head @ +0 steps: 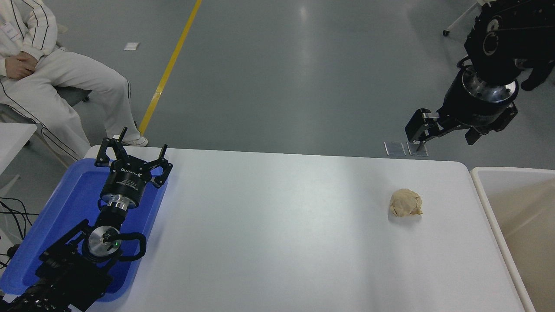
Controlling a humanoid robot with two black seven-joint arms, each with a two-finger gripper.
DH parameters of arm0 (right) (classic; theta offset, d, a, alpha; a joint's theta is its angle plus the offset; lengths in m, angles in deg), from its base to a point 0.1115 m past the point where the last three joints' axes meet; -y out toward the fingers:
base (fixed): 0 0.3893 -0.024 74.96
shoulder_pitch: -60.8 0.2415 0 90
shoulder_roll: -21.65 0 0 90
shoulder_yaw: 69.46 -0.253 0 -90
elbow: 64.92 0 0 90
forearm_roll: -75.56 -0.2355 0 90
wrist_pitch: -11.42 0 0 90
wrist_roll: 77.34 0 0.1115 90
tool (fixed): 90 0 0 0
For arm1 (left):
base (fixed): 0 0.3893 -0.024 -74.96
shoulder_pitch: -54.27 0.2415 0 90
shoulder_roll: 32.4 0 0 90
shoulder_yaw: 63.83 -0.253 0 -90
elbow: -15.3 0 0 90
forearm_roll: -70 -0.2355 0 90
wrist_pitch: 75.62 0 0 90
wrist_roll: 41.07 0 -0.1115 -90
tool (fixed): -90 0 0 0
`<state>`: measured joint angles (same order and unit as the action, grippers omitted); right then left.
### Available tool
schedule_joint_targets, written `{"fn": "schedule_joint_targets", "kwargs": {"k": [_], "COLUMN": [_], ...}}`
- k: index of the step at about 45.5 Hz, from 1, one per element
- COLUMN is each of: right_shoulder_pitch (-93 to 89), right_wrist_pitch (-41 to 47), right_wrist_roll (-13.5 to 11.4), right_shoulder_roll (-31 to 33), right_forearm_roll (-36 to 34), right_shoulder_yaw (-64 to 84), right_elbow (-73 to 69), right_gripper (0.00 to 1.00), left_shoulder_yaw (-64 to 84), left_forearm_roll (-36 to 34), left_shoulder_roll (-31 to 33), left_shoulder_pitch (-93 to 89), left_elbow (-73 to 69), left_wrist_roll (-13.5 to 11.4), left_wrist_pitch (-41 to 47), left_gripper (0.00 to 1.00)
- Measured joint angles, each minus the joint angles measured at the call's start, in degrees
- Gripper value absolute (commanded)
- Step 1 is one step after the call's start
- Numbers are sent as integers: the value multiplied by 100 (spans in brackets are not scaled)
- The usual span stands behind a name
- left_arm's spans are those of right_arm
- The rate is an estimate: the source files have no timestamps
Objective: Pick up paper ball place in dustbin
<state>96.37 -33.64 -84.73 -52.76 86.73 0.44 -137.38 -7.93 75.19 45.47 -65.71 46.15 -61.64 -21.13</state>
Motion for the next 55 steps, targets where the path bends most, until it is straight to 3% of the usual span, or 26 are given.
{"fn": "schedule_joint_targets", "kwargs": {"k": [28,55], "right_shoulder_pitch": [-1511,-2922], "right_wrist_pitch": [-1850,-2318], "right_wrist_roll": [-2,-2], "right_shoulder_roll": [-5,-240], "right_forearm_roll": [31,10], "right_shoulder_yaw": [-84,-432], "right_elbow": [476,1669], "right_gripper": [100,100], "left_shoulder_yaw": [0,0], "left_forearm_roll": [-1,0], "left_shoulder_roll": [0,0], "left_shoulder_pitch": [0,0], "left_elbow": [0,0], "left_wrist_roll": [0,0], "left_wrist_pitch": [0,0], "left_gripper": [100,100]}}
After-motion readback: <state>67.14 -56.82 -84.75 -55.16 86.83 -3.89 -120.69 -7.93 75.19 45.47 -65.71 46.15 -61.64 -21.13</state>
